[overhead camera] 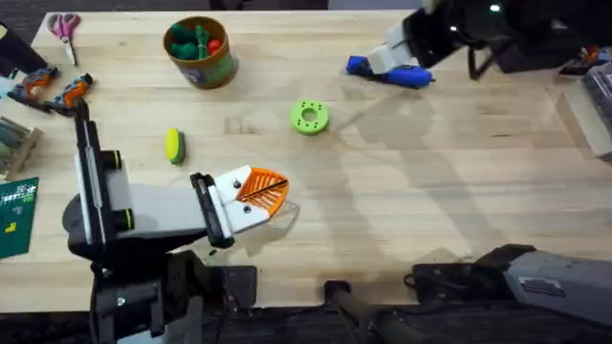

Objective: Pick up the gripper from the table and insert it into the empty holder that is missing its gripper. Then pick up a screw, insert it into the mounting hole, and use the screwdriver to tighten it. Finally, clean up the table by picking up the vegetable and placing it into the bucket.

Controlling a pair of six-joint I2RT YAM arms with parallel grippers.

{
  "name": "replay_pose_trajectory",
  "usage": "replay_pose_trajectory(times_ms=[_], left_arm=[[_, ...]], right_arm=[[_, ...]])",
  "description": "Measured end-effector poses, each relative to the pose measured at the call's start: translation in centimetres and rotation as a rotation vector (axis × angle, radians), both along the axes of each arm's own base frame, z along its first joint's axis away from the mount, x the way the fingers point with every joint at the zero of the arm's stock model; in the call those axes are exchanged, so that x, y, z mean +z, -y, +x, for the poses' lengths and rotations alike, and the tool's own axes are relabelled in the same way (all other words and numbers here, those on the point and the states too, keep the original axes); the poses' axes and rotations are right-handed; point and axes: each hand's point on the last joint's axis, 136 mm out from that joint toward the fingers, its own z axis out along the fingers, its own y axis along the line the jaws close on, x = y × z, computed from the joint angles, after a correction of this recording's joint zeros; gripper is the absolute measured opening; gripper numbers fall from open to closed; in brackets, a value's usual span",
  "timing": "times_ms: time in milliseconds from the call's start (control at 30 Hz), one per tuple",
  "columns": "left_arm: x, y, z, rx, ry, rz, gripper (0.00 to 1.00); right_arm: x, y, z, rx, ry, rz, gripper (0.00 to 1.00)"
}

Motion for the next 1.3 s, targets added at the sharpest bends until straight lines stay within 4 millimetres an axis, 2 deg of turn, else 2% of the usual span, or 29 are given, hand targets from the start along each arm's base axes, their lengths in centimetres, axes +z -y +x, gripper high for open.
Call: replay_pose_trajectory(times_ms=[267, 300, 467, 500, 733, 867, 1067, 1300], left_arm=[[0.0, 0.0, 0.0, 0.0, 0.0, 0.0, 0.018], [0.0, 0.0, 0.0, 0.0, 0.008, 0.003, 0.09], [0.0, 0.0, 0.0, 0.0, 0.006, 0.003, 0.872], [0.0, 0.0, 0.0, 0.0, 0.004, 0.002, 0.955], [0.0, -0.1, 0.1, 0.007, 0.006, 0.004, 0.986], [0.0, -0.5, 1.0, 0.063, 0.002, 0.009, 0.986], [0.8, -3.2, 5.1, 0.347, -0.11, -0.068, 0.986], [1.0, -6.3, 7.4, 0.6, -0.276, -0.167, 0.986]], right_arm=[[-0.4, 1.8, -4.1, -0.248, -0.124, 0.154, 0.993], [-0.6, 1.9, -4.5, -0.267, -0.138, 0.16, 0.994], [-1.3, 2.4, -5.7, -0.316, -0.191, 0.163, 0.994], [-1.4, 2.5, -5.8, -0.321, -0.196, 0.163, 0.992], [-1.4, 2.5, -5.9, -0.336, -0.2, 0.172, 0.994], [-1.4, 2.5, -5.9, -0.337, -0.2, 0.172, 0.993], [-1.5, 2.5, -5.9, -0.337, -0.2, 0.172, 0.994], [-1.4, 2.5, -5.9, -0.337, -0.2, 0.172, 0.993]])
